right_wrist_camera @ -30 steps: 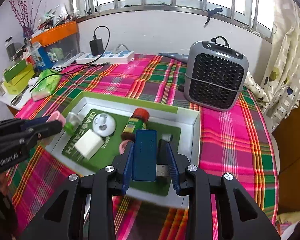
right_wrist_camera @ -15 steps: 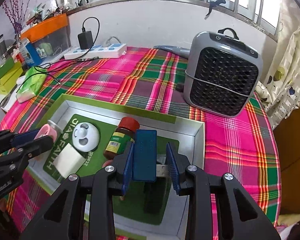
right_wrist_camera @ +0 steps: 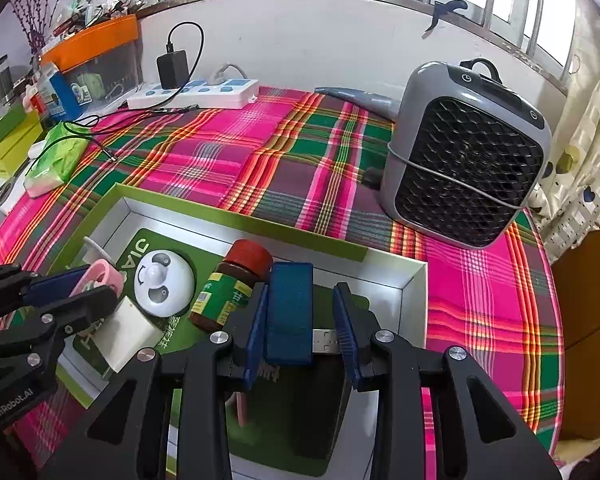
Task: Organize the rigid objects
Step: 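Lower the USB stick and pink clip into the tray and open both tools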
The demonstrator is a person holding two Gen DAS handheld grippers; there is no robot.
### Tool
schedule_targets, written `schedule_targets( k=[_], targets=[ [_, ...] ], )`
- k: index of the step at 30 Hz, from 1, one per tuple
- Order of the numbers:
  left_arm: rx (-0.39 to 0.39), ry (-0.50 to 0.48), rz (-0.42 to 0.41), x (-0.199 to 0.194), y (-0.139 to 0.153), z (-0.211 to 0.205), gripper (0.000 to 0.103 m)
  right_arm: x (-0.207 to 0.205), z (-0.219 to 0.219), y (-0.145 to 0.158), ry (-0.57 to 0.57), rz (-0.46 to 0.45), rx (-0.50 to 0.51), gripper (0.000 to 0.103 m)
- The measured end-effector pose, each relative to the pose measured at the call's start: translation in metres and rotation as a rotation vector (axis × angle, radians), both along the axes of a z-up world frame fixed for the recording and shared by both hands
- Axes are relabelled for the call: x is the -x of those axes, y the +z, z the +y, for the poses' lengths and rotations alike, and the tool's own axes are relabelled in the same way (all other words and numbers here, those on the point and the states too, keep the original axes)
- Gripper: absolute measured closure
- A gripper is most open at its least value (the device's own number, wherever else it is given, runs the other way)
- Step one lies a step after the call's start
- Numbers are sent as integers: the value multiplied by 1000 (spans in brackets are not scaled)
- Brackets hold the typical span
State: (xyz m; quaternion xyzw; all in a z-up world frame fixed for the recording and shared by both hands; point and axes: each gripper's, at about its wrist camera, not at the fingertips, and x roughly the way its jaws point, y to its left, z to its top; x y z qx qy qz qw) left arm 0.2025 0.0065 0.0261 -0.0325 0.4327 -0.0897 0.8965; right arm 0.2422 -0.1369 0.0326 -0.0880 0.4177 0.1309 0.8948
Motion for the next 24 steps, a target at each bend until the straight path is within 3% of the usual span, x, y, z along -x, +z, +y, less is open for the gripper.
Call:
schedule_targets(
  k=[24],
  targets=[
    [23, 13, 14, -2, -1, 4, 79, -5, 2, -2, 15, 18, -36, 69]
  ],
)
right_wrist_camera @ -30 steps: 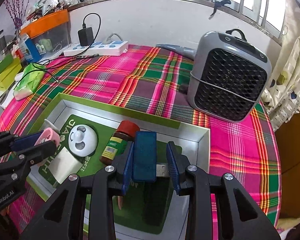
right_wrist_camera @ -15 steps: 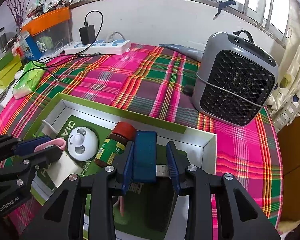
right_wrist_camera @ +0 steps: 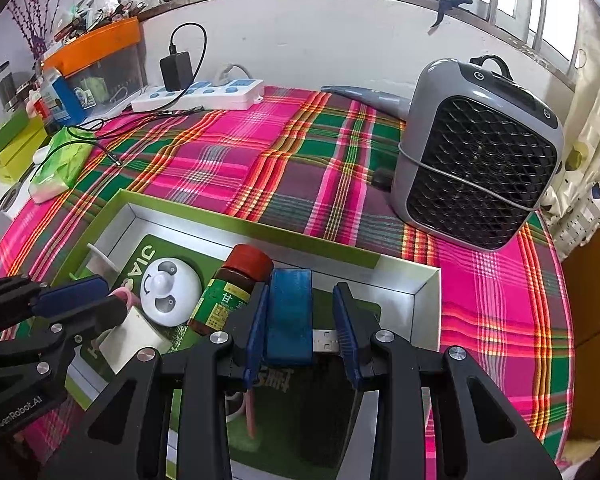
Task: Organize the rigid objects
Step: 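Lower the USB stick and pink clip into the tray and open both tools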
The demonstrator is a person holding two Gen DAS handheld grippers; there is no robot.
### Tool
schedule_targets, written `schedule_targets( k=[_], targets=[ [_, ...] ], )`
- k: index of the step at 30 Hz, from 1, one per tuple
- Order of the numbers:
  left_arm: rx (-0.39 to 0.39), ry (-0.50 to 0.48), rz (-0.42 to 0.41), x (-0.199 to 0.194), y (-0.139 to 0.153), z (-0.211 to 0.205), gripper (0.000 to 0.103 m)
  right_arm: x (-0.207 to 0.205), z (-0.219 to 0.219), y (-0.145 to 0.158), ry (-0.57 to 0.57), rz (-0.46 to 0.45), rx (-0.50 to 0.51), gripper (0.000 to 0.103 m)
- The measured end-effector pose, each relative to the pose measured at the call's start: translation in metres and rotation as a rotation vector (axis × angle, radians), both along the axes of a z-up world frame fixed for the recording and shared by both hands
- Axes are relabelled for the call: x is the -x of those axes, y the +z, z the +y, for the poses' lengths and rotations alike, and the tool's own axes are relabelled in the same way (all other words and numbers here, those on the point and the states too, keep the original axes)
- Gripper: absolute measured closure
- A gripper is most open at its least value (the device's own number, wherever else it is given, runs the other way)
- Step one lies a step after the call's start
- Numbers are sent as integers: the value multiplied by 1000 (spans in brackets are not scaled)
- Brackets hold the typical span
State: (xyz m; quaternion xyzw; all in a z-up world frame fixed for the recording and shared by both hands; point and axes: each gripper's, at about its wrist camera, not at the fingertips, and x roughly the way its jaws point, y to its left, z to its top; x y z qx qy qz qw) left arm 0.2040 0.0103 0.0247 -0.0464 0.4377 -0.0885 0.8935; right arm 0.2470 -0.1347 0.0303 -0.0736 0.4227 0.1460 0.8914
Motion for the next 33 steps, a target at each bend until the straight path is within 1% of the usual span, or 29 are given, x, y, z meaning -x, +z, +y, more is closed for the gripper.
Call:
schedule_targets(
  k=[6, 17, 21, 33],
  targets=[
    [-1, -3, -1, 1, 0, -1, 77, 0, 0, -3, -1, 15, -5, 69],
    [-16, -9, -3, 7, 2, -4, 72, 4, -4, -1, -18, 7, -17, 69],
    [-28, 2, -18, 12, 8, -4, 71, 9, -4, 3, -18, -7, -18, 69],
    [-30, 11, -49, 35, 23, -2, 70, 26, 0, 18, -27, -37, -9, 68]
  ],
)
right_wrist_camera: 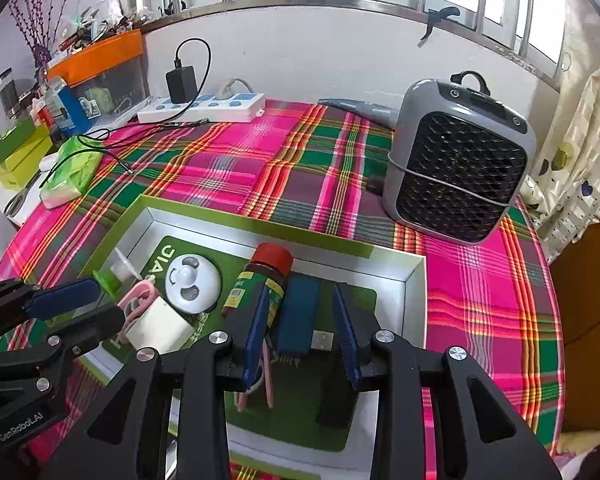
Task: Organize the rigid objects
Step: 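Lower the USB stick and pink clip into the tray and open both tools, then withdraw both tools from the tray toward the white round cap and white stick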
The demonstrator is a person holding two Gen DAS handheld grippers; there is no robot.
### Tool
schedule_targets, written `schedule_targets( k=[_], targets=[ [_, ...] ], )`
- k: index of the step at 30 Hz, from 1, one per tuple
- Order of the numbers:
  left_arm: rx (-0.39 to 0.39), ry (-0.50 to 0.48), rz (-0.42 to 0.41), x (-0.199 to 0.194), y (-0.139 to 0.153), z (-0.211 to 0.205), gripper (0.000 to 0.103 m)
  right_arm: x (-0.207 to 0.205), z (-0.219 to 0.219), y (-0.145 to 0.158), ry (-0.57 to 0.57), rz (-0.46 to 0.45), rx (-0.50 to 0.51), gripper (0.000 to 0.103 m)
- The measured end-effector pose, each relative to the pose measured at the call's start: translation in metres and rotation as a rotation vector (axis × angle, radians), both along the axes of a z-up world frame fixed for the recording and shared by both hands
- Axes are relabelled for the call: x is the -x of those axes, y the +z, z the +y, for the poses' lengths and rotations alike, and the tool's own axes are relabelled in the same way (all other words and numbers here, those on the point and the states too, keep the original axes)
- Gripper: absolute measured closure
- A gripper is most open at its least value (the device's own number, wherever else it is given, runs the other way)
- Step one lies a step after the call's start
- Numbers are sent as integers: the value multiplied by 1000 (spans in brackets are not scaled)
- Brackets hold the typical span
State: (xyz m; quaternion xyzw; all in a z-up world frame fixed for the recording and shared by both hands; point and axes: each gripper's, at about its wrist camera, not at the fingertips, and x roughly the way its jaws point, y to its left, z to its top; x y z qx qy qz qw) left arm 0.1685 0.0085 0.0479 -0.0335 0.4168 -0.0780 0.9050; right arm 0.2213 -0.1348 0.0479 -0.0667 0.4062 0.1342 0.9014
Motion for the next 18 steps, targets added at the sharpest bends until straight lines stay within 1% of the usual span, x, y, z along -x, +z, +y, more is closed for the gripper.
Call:
schedule_targets(
  k=[7, 18],
  targets=[
    [-3, 2, -22, 18, 8, 1, 70, 19, 1, 7, -7, -13, -23, 68],
    [37, 40, -33, 49, 12, 22, 70, 61, 2, 9, -1, -8, -75, 61]
  ],
)
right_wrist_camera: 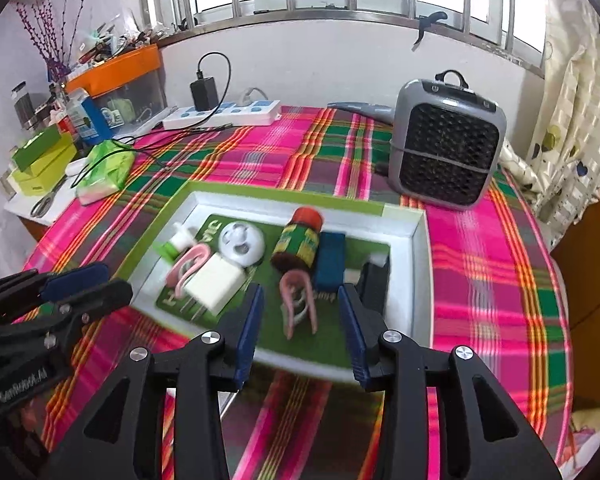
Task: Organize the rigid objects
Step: 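Withdraw both tools from the tray toward the white round cap and white stick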
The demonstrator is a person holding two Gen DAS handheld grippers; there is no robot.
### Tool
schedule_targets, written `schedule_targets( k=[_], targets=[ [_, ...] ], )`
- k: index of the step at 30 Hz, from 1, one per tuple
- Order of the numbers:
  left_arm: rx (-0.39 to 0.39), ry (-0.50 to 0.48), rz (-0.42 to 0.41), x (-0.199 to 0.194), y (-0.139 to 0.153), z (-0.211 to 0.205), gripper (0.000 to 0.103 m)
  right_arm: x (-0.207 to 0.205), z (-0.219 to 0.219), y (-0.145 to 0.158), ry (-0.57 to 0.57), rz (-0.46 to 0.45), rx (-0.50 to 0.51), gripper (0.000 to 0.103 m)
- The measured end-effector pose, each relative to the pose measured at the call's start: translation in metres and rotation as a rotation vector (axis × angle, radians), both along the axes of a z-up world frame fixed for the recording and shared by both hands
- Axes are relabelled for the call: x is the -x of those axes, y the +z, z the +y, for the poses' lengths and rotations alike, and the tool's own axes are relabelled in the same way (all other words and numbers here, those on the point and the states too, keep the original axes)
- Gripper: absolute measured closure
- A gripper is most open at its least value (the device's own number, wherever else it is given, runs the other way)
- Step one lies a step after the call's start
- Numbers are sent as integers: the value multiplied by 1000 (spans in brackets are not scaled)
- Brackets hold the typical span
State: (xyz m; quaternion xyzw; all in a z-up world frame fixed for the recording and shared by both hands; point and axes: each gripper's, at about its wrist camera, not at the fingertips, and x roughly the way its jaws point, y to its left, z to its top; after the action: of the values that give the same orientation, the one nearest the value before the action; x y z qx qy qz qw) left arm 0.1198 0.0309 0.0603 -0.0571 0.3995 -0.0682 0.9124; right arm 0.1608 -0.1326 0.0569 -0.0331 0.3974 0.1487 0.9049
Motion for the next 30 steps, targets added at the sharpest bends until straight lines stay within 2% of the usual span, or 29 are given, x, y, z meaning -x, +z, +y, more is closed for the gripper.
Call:
schedule_targets(
  k=[9, 12, 19, 30],
  targets=[
    [20, 23, 11, 26, -8, 18, 70, 38, 17, -9, 56, 21, -31, 60],
    [29, 33, 19, 35, -13, 26, 70, 49, 22, -13, 57, 29, -37, 56],
    [49, 39, 39, 51, -23, 39, 70, 64, 29, -27, 15, 60, -43, 54],
    [65, 26, 54, 66, -31, 53, 70, 70, 43, -49, -58, 97, 33, 54]
  ],
)
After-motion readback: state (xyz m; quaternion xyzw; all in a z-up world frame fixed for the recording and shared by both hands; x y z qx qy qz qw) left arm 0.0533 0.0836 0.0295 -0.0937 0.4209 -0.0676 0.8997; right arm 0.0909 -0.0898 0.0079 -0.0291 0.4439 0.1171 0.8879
